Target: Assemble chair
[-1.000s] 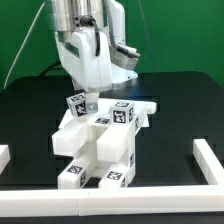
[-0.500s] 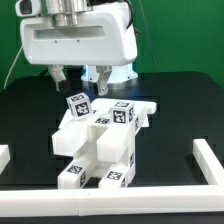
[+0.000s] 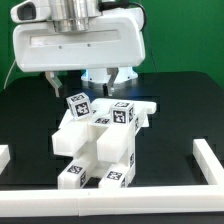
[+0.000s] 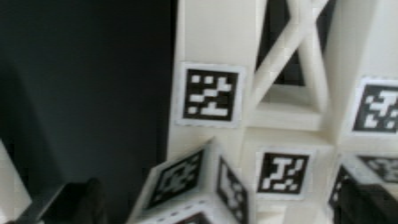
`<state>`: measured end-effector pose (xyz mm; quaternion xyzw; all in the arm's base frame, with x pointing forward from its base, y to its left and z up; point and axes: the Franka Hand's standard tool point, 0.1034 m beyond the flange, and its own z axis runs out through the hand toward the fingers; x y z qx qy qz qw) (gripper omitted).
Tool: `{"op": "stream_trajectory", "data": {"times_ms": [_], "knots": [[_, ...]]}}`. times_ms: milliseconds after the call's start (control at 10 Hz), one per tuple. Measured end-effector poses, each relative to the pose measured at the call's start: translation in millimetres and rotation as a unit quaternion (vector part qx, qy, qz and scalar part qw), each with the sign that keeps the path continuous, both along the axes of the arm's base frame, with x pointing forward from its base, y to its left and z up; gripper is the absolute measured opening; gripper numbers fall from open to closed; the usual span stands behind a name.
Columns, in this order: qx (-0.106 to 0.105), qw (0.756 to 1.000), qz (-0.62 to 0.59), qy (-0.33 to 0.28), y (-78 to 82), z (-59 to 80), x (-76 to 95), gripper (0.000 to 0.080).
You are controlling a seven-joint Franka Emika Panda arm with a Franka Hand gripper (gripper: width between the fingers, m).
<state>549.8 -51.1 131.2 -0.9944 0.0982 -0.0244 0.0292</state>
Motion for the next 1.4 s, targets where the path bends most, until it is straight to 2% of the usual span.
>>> {"op": "stream_trajectory", "data": {"times_ms": [200,500,800,900,1000,1100,1200,1400], "knots": [[-0.01,0.998,0.069,0.0,-0.7,-3.5,0.1,0.0649],[-0.021,0.985,0.168,0.0,-12.4,-5.3,-1.6,0.0649],[-0.03,0.989,0.145,0.004,-11.3,-4.2,3.5,0.0649],[-0.03,0.989,0.144,0.004,-12.1,-4.4,3.2,0.054],[-0.03,0.99,0.141,0.004,-12.3,-4.4,3.2,0.0386],[-0.027,0.996,0.088,0.005,-12.2,-4.5,3.1,0.0386],[-0.026,0.998,0.05,0.007,-12.2,-4.6,3.1,0.0284],[-0.023,1.0,-0.01,0.008,-12.1,-4.6,3.1,0.0284]]}}
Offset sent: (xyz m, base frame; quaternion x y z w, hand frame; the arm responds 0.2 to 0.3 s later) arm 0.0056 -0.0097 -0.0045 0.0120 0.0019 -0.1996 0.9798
